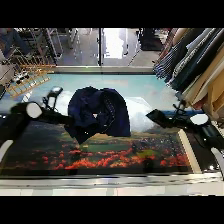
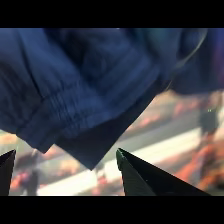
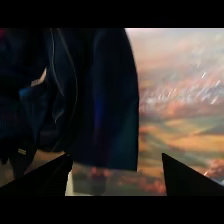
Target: Fold the clothes and pants, and hang the long-sleeved shirts on hangers.
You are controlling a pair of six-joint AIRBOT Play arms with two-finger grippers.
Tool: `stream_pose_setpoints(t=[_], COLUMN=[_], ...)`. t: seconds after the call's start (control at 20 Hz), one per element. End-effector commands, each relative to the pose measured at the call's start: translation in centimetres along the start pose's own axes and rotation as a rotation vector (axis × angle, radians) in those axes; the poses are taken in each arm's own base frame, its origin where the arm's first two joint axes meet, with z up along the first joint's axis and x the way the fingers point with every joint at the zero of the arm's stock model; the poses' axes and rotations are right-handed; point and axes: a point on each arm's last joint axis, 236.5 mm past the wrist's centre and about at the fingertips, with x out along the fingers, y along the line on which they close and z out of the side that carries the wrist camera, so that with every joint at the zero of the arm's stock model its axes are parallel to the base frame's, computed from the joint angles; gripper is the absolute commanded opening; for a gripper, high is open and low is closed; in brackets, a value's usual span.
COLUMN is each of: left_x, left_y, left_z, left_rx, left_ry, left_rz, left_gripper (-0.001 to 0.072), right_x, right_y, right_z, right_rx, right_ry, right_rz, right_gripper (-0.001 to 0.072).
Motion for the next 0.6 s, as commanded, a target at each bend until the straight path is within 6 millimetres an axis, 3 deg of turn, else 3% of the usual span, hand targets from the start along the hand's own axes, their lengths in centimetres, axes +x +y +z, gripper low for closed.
stream_pose_setpoints(t=[0.0, 0.25, 0.45, 0.5, 0.55], left_x=[4.8, 8.9, 10.4, 10.7, 11.0], left_y=[0.6, 1.5, 2.1, 2.2, 2.4], left_z=[-1.8, -2.4, 1.2, 1.8, 2.0], left_rx=[0.138, 0.133, 0.070, 0.019, -0.024], left_ry=[0.060, 0.087, -0.069, -0.096, -0.109], left_rz=[0.008, 0.018, 0.055, 0.060, 0.063], left_gripper=[0.0691, 0.0691, 0.0686, 0.0600, 0.0434], right_x=[3.8, 11.1, 14.9, 15.4, 15.7], right_y=[0.1, -1.4, -1.8, -2.0, -2.5], right_z=[-4.2, -7.6, -7.4, -7.5, -7.5], right_rx=[0.020, 0.031, 0.017, 0.028, 0.030], right_ry=[0.189, 0.316, 0.341, 0.352, 0.363], right_rz=[0.074, 0.077, 0.050, 0.034, 0.010], right_gripper=[0.0640, 0.0636, 0.0567, 0.0566, 0.0566])
